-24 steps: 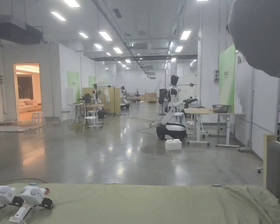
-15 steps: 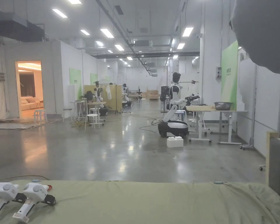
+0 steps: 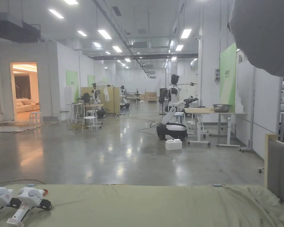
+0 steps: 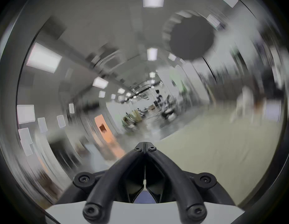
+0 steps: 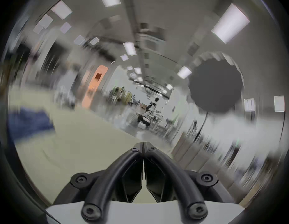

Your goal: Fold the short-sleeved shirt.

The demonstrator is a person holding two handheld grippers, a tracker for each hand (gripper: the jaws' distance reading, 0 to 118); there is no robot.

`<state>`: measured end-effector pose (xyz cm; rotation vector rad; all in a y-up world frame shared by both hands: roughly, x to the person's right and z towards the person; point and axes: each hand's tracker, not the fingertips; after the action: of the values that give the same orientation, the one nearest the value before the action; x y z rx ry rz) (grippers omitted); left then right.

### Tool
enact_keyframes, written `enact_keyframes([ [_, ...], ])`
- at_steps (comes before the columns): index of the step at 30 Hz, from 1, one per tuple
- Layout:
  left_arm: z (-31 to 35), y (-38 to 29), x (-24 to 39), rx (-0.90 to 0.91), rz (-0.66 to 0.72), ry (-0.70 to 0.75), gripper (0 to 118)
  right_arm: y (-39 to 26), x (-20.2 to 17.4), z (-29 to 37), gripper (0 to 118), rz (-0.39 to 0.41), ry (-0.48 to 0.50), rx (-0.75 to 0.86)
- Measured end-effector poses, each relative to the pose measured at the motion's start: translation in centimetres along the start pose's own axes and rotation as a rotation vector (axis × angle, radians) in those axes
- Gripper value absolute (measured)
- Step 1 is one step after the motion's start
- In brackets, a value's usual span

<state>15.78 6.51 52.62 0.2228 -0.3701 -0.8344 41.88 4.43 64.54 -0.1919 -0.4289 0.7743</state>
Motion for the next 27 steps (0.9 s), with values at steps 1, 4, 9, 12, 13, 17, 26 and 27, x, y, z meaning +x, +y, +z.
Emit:
enact_keyframes([
  [1, -0.1, -0.6, 1.8, -0.003, -0.200, -0.018, 0, -0.3, -1.2, -0.2, 0, 0.159, 0.037, 0.000],
  [4, 0.5, -4.4, 6.8, 0.019, -0.597, -0.179, 0, -2.9, -5.5, 0.1, 0, 0.607, 0.131, 0.035],
  [9, 3.8, -10.8, 13.1, 0.044, -0.911, -0.525, 0, -7.9, -10.4, 1.4, 0, 0.928, 0.289, 0.058],
  [12, 3.8, -11.1, 12.5, 0.042, -0.769, -0.485, 0, -7.4, -10.1, 1.6, 0, 0.781, 0.266, 0.033],
  [13, 3.2, -10.3, 11.5, 0.022, -0.627, -0.436, 0, -6.6, -9.3, 1.2, 0, 0.675, 0.241, 0.012],
  [17, 0.1, -5.9, 3.4, -0.075, 0.109, -0.221, 0, -4.1, -4.2, -0.2, 0, 0.082, 0.104, -0.087],
  [26, 1.1, -9.8, -2.4, -0.104, 0.978, -0.160, 0, -10.8, 0.4, 0.8, 0, -0.989, -0.007, -0.170],
  [27, 1.3, -9.7, -1.8, -0.103, 0.943, -0.152, 0, -10.7, 0.4, 0.8, 0, -0.918, -0.019, -0.171],
])
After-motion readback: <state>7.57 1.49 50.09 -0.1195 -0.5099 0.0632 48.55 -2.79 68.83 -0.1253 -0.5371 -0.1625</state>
